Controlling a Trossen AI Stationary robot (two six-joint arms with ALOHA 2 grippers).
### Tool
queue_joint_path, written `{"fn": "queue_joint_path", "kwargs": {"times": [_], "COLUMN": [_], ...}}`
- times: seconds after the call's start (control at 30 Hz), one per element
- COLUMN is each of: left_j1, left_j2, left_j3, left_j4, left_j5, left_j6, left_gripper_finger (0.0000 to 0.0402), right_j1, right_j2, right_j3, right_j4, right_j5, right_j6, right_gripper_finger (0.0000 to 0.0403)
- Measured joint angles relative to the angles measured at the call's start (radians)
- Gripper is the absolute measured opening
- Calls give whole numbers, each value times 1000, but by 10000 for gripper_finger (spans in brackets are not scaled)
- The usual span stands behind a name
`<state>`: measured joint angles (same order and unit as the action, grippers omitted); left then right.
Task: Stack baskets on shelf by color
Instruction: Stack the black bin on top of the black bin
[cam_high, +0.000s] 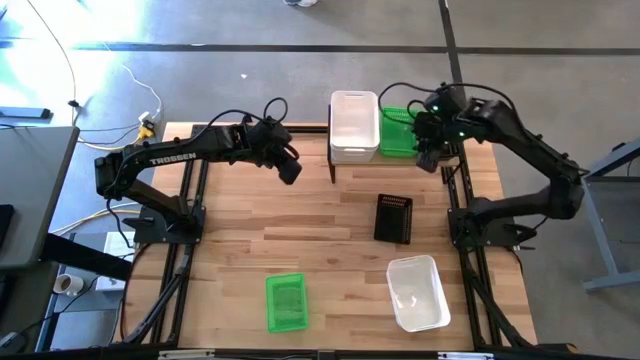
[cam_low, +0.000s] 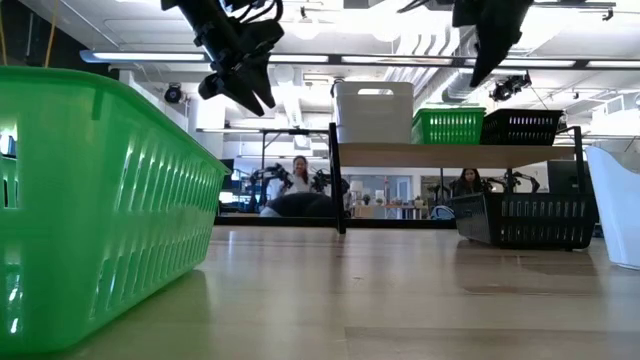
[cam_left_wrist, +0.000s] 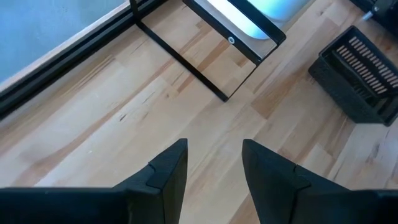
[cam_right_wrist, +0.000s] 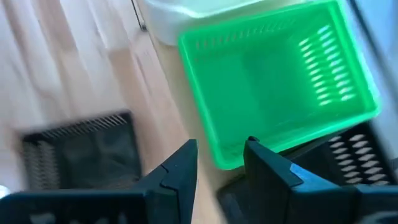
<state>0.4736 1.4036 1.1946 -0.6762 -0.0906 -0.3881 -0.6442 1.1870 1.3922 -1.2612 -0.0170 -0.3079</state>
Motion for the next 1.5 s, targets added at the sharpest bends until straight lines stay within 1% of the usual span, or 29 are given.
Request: {"fn": "queue_joint_path", "kwargs": {"times": [0.2,0.3,0.4,0.57,0.77,0.9,1.07,1.2,1.37,1.5], "left_j1": [0,0,0,0,0,0,0,0,0,0], "left_j2": [0,0,0,0,0,0,0,0,0,-9], "left_j3": [0,0,0,0,0,0,0,0,0,0], "left_j4": [0,0,0,0,0,0,0,0,-23,-68], "left_j5": [-4,-8,-2,0,1,1,1,2,2,8], "left_j6": [65,93,120,130,130,130,130,130,136,175], "left_gripper_finger": [143,143,143,143,143,143,143,143,143,143], "right_j1": [43,82,129,217,344,432,531,604,678,736], "right_j2": [-40,-42,-42,-42,-42,-37,-7,38,114,184], "right_j3": [0,0,0,0,0,0,0,0,0,0], "right_j4": [-8,-26,-57,-131,-180,-179,-174,-168,-167,-166], "right_j5": [-139,-168,-168,-145,-69,-62,-62,-63,-62,-30], "right_j6": [372,568,729,908,1131,1136,1070,1025,970,903], "right_gripper_finger": [117,117,117,117,117,117,117,124,144,157]}}
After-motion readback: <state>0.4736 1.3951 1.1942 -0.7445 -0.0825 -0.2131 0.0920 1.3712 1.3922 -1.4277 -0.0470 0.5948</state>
